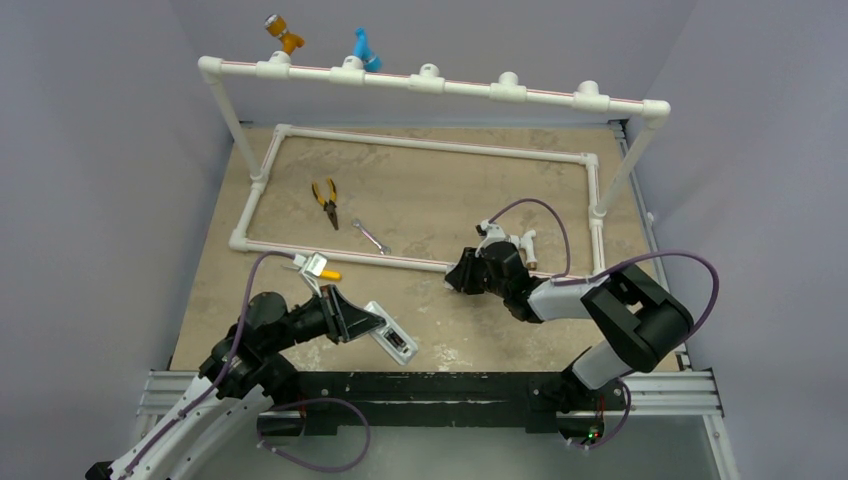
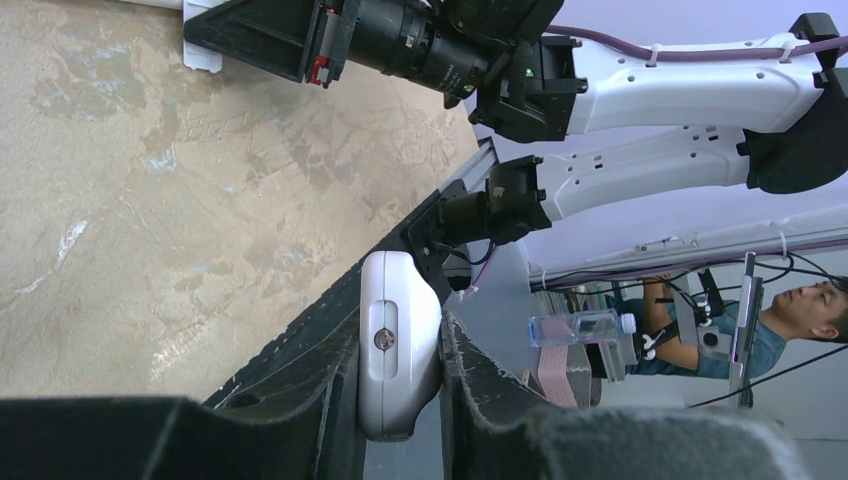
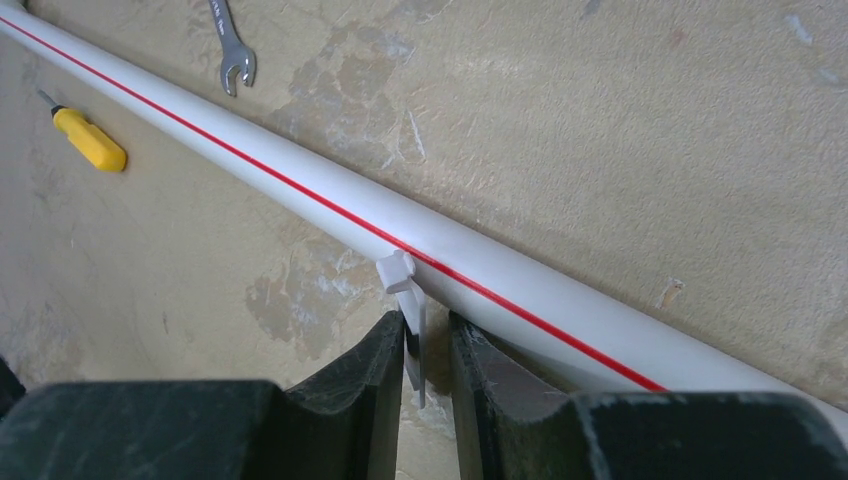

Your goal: Load the batteries into the remote control

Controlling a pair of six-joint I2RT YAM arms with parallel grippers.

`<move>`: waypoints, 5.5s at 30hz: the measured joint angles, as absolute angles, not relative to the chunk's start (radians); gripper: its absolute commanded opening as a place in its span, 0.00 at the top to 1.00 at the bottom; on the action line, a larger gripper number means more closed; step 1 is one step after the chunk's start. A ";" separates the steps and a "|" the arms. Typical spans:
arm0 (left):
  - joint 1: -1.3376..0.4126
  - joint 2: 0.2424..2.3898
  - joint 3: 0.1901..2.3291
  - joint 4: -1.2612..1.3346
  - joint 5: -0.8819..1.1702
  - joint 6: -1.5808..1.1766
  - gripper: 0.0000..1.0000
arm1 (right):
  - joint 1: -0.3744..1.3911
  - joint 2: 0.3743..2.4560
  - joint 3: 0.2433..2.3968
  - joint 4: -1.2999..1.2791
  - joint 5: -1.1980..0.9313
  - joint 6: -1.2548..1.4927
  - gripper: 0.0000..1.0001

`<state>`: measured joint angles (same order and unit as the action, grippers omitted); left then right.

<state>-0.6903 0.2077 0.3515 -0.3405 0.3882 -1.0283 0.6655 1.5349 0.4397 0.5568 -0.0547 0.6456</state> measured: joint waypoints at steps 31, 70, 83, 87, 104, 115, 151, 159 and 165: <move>-0.690 0.201 0.352 -0.361 0.387 -1.028 1.00 | 0.706 1.359 0.537 0.206 -0.062 0.480 1.00; -0.691 0.220 0.403 -0.426 0.358 -0.999 1.00 | 1.282 1.699 0.963 -0.796 0.638 0.591 0.64; -0.690 0.208 0.404 -0.428 0.354 -0.999 1.00 | 1.291 1.588 0.942 -0.688 0.517 0.591 0.51; -0.691 0.200 0.404 -0.429 0.353 -0.999 1.00 | 1.288 1.506 0.915 -0.635 0.475 0.590 0.51; -0.690 0.201 0.404 -0.427 0.354 -0.999 1.00 | 1.034 1.098 0.663 -0.534 0.353 0.785 0.85; -0.691 0.232 0.404 -0.400 0.360 -0.999 1.00 | 1.037 1.131 0.583 -0.424 0.255 0.878 1.00; -0.690 0.245 0.404 -0.395 0.362 -1.000 1.00 | 1.096 1.320 0.659 -0.563 0.347 0.913 1.00; -0.690 0.245 0.404 -0.395 0.362 -0.999 1.00 | 1.045 1.333 0.661 -0.555 0.402 0.904 1.00; -0.691 0.245 0.404 -0.395 0.362 -0.999 1.00 | 1.009 1.383 0.696 -0.542 0.424 0.879 1.00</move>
<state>-0.6907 0.2447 0.4038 -0.3954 0.3622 -0.9989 1.0088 1.3827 0.6956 -0.5423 0.4236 0.8795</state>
